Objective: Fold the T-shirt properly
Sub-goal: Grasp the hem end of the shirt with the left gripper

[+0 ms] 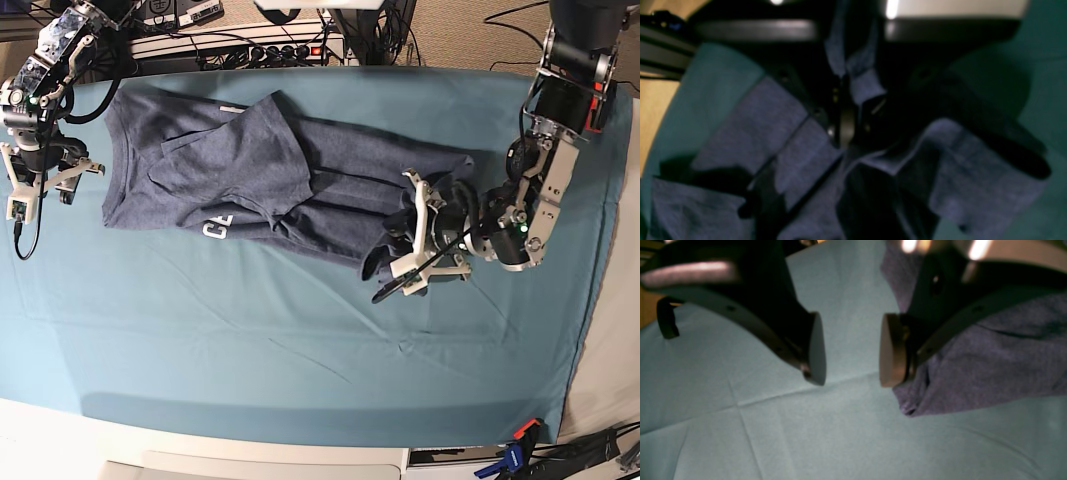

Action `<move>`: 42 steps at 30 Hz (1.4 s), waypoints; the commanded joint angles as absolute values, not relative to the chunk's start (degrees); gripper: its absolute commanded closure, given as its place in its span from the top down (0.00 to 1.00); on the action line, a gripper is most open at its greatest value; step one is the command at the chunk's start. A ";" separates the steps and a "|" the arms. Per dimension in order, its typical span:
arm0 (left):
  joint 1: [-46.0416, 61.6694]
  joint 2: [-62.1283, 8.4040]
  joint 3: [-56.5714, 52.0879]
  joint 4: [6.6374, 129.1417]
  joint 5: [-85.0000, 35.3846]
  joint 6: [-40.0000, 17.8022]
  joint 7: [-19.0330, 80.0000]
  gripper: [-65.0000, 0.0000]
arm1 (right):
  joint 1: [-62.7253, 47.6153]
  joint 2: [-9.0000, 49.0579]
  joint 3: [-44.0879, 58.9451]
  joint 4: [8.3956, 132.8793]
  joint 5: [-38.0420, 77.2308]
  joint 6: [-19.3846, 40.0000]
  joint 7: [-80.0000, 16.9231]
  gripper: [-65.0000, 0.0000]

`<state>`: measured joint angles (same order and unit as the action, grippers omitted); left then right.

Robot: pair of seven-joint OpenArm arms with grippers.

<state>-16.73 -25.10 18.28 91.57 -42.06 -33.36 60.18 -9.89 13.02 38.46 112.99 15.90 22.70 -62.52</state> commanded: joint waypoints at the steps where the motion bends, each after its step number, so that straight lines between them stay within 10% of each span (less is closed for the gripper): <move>1: -17.96 -25.39 18.96 92.60 -41.56 -33.39 58.50 0.00 | -9.54 13.96 38.68 113.95 16.03 22.65 -61.25 0.42; 42: -18.11 -10.74 28.47 92.64 -33.67 -31.55 58.13 0.00 | -9.72 13.96 38.68 113.95 16.03 22.65 -61.21 0.42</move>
